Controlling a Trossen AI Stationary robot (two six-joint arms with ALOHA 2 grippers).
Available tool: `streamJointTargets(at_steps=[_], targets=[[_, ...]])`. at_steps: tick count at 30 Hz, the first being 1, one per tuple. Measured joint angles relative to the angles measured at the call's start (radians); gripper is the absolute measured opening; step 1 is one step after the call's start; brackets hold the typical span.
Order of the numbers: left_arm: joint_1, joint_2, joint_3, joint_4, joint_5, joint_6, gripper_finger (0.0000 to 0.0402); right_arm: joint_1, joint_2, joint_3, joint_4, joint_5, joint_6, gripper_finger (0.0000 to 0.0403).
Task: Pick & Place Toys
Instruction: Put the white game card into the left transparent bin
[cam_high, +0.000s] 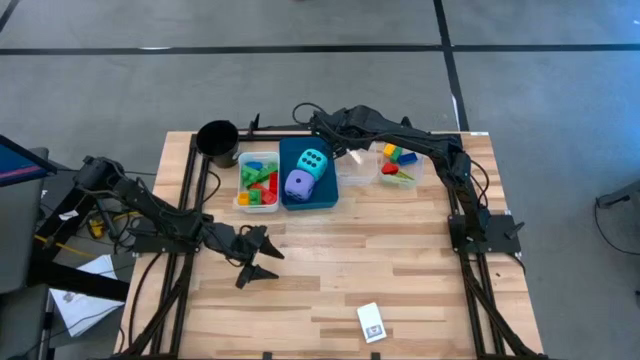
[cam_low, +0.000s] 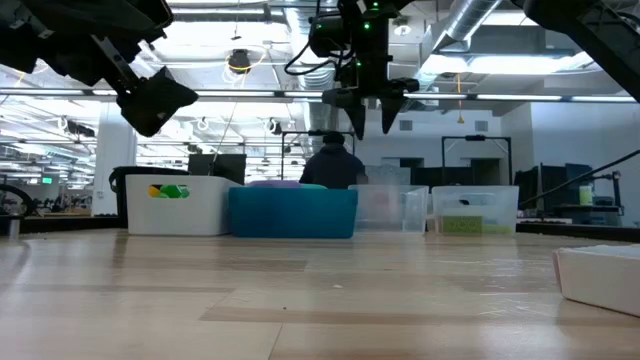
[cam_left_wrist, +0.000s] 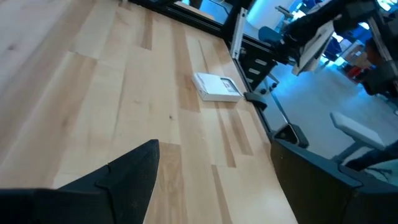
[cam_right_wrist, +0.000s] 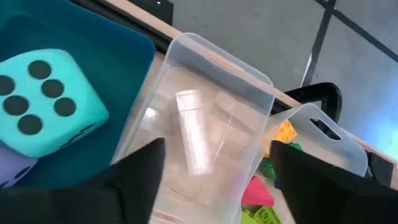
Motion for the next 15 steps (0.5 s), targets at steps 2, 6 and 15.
streamJointTargets(at_steps=[2,6,15], targets=[[-0.016,0.000,0.000,0.000,0.000,0.000,0.0301,0.008,0.000,0.000,0.001,-0.001,0.000,0.0298],[-0.039,0.000,0.000,0.000,0.000,0.001,0.0301,0.042,0.000,0.000,-0.014,0.017,0.049,0.0331],[-0.046,0.000,0.000,0.000,0.000,0.002,0.0301,0.334,-0.001,-0.008,-0.153,0.050,0.225,0.0334]])
